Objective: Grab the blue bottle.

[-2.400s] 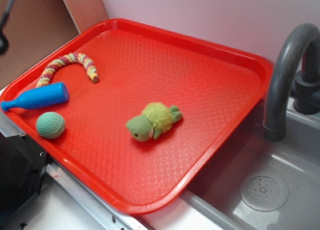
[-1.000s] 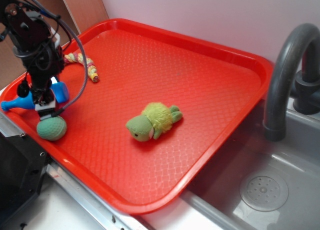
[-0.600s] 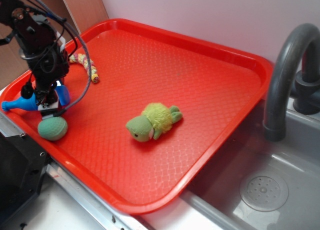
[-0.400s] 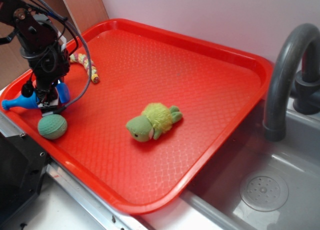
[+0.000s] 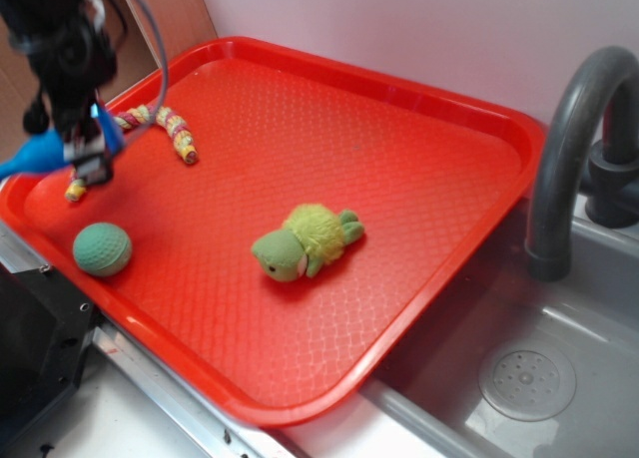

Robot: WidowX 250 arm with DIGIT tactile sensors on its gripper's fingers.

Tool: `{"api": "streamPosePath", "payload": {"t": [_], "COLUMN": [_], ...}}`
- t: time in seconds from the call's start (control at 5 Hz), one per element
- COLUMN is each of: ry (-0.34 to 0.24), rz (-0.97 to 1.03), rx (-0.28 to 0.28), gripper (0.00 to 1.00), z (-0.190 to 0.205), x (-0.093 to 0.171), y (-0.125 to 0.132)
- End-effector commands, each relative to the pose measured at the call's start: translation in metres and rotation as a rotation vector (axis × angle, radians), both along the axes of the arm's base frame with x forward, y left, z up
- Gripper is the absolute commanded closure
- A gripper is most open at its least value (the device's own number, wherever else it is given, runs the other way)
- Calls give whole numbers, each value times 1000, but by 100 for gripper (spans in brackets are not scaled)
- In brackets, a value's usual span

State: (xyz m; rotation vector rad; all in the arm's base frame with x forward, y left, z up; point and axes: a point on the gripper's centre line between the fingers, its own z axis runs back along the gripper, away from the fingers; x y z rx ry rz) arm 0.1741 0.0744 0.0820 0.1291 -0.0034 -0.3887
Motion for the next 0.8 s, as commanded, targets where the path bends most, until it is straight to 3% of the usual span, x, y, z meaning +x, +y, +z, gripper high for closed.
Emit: {"api": "streamPosePath", "payload": {"t": [0.0,0.2,0.4,0.6], "ry": [-81,-86,-148,-90], "rz": [320,441,564,374], "rx": [3,-107,-88,-167], "gripper": [100,100,100,100], "z": [104,122,128,116], "x": [18,8,5,9], "y": [-10,-16,-29,-24]}}
